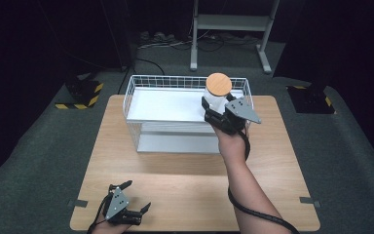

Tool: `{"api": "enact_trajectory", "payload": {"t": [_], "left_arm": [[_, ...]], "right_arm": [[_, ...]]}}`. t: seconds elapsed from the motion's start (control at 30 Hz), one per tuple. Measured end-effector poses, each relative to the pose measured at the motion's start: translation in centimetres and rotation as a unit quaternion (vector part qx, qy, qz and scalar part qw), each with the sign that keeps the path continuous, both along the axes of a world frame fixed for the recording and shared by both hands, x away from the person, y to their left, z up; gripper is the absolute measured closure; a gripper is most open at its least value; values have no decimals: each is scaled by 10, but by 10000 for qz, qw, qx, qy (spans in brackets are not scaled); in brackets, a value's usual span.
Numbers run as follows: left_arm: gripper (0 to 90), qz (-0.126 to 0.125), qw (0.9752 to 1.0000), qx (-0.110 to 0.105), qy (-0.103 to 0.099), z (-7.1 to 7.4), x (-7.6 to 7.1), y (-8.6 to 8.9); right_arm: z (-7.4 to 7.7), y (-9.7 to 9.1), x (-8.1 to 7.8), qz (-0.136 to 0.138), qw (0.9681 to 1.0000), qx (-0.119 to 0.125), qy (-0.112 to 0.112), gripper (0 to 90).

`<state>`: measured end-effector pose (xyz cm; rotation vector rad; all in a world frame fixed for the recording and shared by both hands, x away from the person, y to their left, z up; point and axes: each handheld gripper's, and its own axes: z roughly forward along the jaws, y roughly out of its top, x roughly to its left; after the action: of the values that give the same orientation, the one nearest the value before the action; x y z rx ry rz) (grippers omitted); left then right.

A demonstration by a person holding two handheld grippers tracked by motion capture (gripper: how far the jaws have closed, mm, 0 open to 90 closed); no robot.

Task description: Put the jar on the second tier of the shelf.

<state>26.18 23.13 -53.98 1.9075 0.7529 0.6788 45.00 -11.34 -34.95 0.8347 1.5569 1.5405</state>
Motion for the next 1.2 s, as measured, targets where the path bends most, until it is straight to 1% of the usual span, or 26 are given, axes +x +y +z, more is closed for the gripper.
{"api": "enact_trajectory", "payload": {"t": [0.17, 0.3, 0.47, 0.67, 0.93, 1.2], "left_arm": [[6, -4, 10000, 12, -11, 0, 0, 0], [6, -4, 10000, 3, -9, 0, 0, 0], [6, -6, 10000, -8, -4, 0, 0, 0], [6, -2, 10000, -28, -19, 0, -1, 0], [6, 3, 10000, -70, -7, 0, -1, 1], [6, 3, 10000, -84, -7, 0, -1, 1]], "right_arm": [[0, 2, 3, 6, 10000, -3, 3, 256], [0, 2, 6, 1, 10000, 65, 51, 255], [0, 2, 9, 14, 9999, 90, 48, 255], [-1, 4, 13, 11, 9998, 150, 95, 255], [-1, 6, 18, 12, 9998, 144, 122, 255], [-1, 7, 23, 17, 9996, 195, 203, 255]]}}
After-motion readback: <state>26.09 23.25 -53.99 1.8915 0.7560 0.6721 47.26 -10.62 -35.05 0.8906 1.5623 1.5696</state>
